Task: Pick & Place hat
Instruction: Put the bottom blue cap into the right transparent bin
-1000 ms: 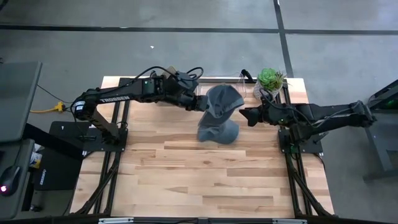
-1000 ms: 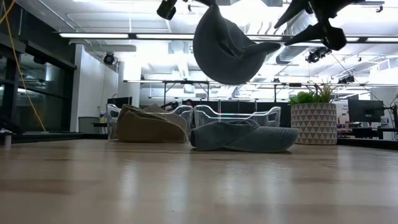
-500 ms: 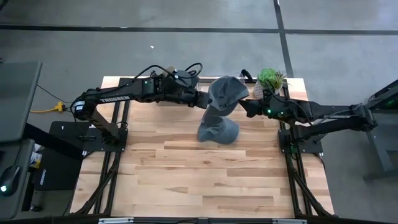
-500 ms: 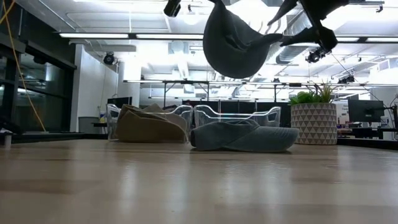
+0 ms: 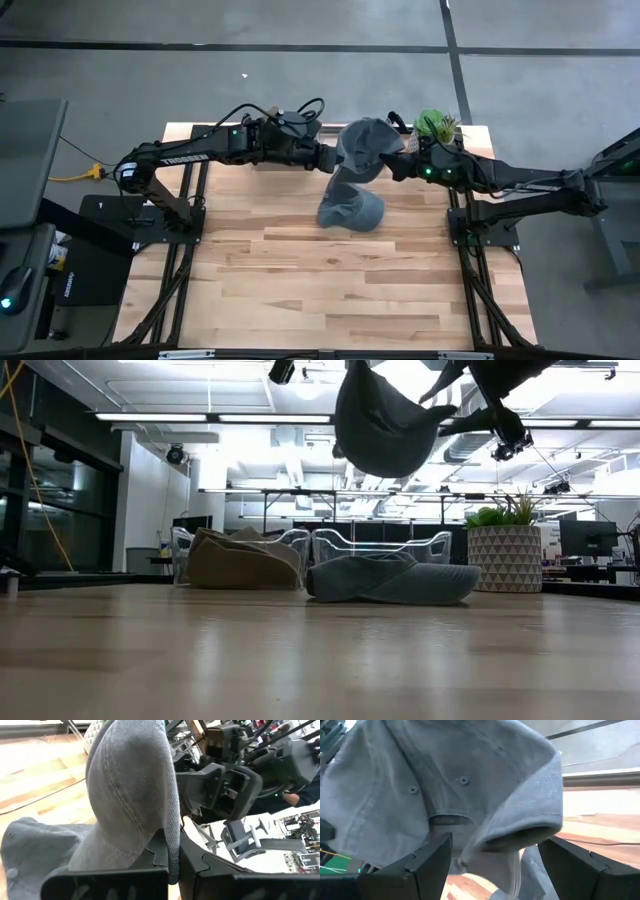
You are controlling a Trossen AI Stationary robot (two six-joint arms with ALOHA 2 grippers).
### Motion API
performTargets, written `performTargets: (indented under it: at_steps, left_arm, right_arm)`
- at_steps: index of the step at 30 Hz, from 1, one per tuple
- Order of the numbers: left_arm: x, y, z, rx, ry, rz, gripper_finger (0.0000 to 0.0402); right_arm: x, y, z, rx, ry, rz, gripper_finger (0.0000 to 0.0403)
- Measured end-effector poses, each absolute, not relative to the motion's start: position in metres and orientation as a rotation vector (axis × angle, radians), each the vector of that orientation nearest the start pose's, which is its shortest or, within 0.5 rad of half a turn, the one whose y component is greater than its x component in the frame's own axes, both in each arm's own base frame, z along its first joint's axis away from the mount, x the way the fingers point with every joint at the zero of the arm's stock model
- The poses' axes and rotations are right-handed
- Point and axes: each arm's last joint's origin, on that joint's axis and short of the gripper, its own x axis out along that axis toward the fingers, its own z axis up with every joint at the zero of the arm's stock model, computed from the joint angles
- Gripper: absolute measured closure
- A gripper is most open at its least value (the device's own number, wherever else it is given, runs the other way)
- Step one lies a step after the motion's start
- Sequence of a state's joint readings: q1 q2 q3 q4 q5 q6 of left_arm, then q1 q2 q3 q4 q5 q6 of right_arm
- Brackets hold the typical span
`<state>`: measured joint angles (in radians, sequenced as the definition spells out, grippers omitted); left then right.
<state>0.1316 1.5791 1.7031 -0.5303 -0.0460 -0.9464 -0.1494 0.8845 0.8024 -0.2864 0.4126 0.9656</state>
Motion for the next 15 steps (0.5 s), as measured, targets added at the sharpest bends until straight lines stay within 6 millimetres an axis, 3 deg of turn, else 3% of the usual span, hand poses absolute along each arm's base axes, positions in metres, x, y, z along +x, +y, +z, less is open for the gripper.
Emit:
performTargets:
  at_steps: [15]
  left_arm:
    - [0.3451,0.0463,0.4227,-0.953,0.265,0.317,0.0401]
  right_arm:
    - [0.1873,-0.0406,0.3131,0.884,0.067,-0.691,0.0116]
